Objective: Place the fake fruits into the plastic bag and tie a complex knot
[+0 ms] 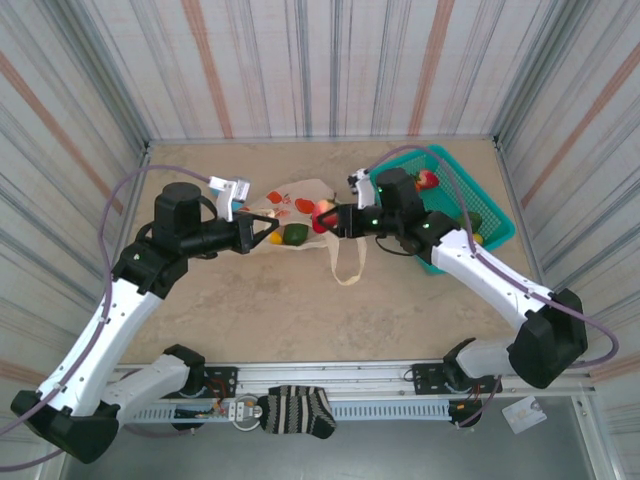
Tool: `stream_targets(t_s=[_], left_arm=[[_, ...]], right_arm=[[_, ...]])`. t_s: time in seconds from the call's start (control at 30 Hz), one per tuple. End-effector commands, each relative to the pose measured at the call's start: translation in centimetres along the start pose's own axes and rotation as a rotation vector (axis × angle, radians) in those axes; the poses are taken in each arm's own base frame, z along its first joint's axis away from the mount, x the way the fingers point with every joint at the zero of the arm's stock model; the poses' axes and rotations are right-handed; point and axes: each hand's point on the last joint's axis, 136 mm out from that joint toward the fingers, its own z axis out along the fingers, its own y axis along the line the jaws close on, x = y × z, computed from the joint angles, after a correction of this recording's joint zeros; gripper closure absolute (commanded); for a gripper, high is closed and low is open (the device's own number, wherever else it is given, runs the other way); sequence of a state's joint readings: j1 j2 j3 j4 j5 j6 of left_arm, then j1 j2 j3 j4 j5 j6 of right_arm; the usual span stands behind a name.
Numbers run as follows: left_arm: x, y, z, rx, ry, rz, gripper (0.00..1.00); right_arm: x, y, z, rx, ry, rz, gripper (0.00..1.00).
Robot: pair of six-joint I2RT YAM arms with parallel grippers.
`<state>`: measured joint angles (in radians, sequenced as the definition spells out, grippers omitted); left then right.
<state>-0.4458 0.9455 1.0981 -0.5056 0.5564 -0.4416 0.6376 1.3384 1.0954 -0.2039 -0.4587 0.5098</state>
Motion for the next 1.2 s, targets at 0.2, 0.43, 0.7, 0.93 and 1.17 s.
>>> stream_targets(t_s=[0.2, 0.43, 0.7, 0.93, 1.17], left_arm=[[-0.2, -0.7, -1.3, -0.001, -0.029, 0.032, 1.0], [0.2, -1.5, -1.3, 0.057, -0.023, 0.031, 1.0], [0.6, -1.9, -1.1, 0.09, -0.006, 0.038, 1.0], [0.1, -1.0, -1.0, 0.033, -0.015, 0.036, 1.0], [-0.4, -0.8, -0.5, 0.03, -0.007, 0.023, 1.0]], right_arm=[[2.9, 2.1, 5.1, -0.052, 0.119, -0.125, 0.54], [2.0, 1.8, 7.4, -0.068, 0.097, -0.092, 0.54], [1.2, 1.3, 9.6, -0.086, 0.1, -0.043, 0.54], [4.0, 1.6, 11.2, -0.02, 0.162, -0.174, 0.53], [6.8, 0.4, 12.1, 0.047, 0.18, -0.248, 0.48]])
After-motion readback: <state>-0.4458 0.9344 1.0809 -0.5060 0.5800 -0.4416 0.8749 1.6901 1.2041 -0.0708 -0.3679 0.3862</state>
